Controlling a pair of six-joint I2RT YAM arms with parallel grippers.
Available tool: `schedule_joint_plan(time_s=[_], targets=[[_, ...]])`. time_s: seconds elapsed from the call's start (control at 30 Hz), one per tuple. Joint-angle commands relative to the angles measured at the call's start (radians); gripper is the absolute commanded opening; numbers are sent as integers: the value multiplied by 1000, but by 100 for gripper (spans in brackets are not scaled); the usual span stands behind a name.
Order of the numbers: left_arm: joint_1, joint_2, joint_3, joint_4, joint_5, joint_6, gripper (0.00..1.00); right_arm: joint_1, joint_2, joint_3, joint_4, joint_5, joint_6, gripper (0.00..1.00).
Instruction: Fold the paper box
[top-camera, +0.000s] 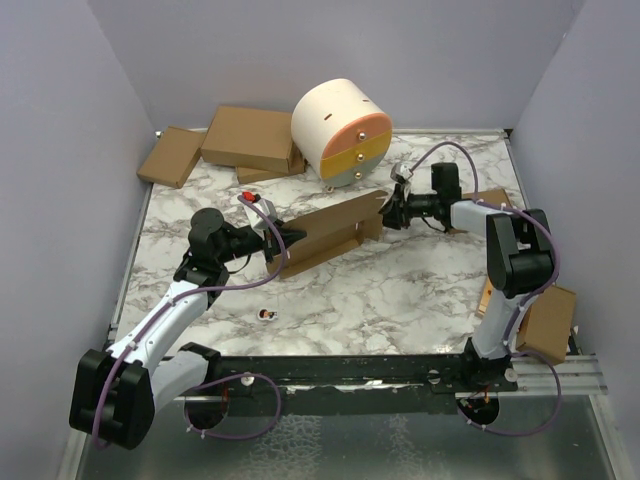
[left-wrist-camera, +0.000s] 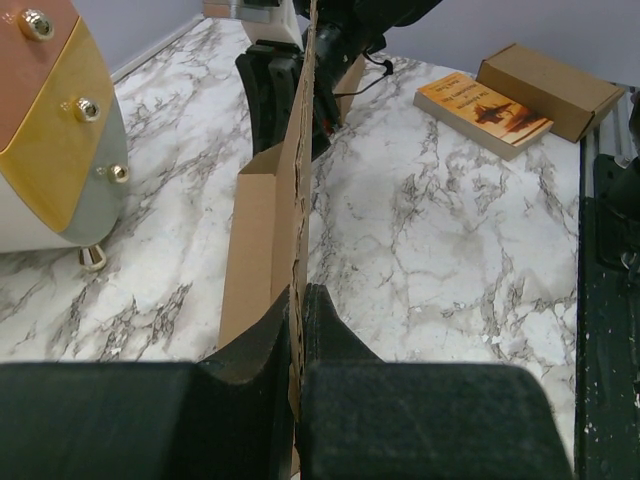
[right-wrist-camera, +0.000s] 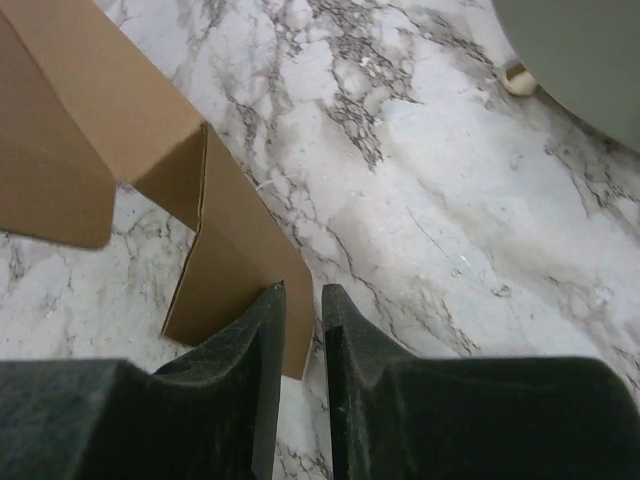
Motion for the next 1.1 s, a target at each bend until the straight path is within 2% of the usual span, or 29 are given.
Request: schedule_joint_plan(time_s=[0.0, 0.13, 0.33, 0.5, 0.63, 0.9, 1.07], targets=[[-3, 1, -20, -44, 7, -1, 0, 46, -42, 13, -68, -76, -60, 24], [-3, 2, -20, -43, 8, -2, 0, 64, -40, 12, -51, -84, -41, 25], [-3, -1, -23, -43, 7, -2, 0, 64, -53, -41, 73, -90, 77, 30], [-2, -1, -23, -44, 7, 1, 0, 65, -75, -120, 267, -36, 265, 37], [-2, 0, -23, -44, 6, 0, 0, 65, -71, -192, 428, -39, 374, 38], [-1, 0, -24, -46, 7, 2, 0, 64, -76, -253, 540, -82, 399, 37], [-1, 11, -22, -42, 21, 0, 0, 66, -62, -278, 657, -53, 438, 35]])
